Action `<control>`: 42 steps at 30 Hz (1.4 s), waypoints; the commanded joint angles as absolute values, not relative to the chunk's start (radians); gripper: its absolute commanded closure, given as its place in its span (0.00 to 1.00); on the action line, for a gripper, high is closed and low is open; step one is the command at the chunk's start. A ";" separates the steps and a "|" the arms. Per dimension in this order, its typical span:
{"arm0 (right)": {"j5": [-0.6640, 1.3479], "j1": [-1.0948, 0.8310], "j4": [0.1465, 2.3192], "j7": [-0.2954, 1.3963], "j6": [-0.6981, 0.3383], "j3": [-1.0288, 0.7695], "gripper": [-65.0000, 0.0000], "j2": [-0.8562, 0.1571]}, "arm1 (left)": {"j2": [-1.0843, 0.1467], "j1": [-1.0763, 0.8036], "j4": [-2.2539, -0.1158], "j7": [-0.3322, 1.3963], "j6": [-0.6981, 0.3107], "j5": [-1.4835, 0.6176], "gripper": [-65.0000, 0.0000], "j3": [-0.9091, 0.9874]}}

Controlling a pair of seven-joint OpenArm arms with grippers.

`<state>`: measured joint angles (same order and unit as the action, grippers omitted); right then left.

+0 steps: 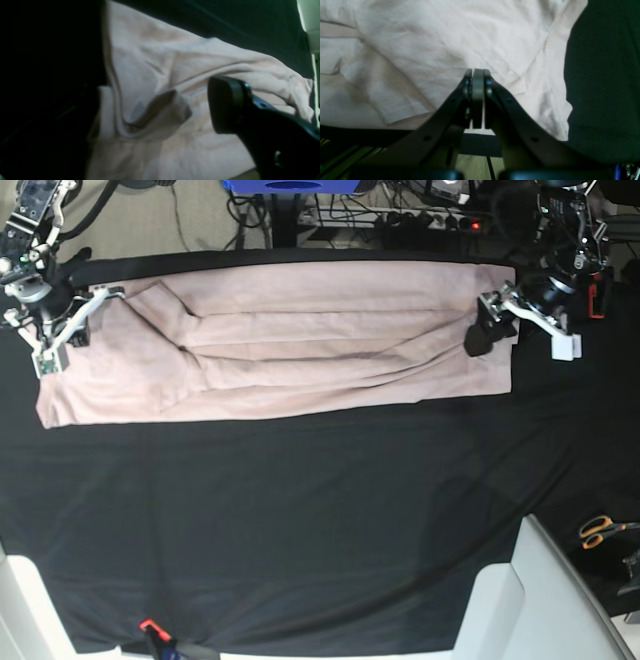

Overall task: Fold the T-shirt properly
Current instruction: 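Grasp the strip's end with the left gripper and lift it, then fold the held end over toward the right gripper and release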

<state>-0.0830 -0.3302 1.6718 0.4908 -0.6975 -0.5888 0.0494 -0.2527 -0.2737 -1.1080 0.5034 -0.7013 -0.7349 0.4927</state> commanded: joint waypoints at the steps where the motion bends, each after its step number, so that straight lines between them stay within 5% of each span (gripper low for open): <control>1: -0.071 -0.329 1.687 0.470 -0.698 -0.590 1.00 0.039 | -0.260 -0.285 -1.109 0.532 -0.698 -0.717 0.21 0.493; 7: -0.071 -0.334 1.687 0.470 -0.698 -0.591 1.00 0.039 | -0.265 -0.283 -1.107 0.532 -0.698 -0.717 1.00 0.496; 16: -0.071 -0.334 1.687 0.470 -0.698 -0.591 1.00 0.041 | -0.257 -0.317 -1.303 0.529 -0.698 -0.700 1.00 0.486; 22: -0.071 -0.331 1.687 0.470 -0.698 -0.591 1.00 0.041 | -0.147 -0.378 -1.560 0.535 -0.697 -0.437 1.00 0.403; 29: -0.071 -0.328 1.687 0.470 -0.698 -0.591 1.00 0.041 | -0.039 -0.404 -1.658 0.530 -0.591 -0.176 1.00 0.166; 42: -0.071 -0.329 1.687 0.470 -0.698 -0.591 1.00 0.041 | -0.015 -0.298 -1.647 0.535 -0.435 -0.171 1.00 -0.134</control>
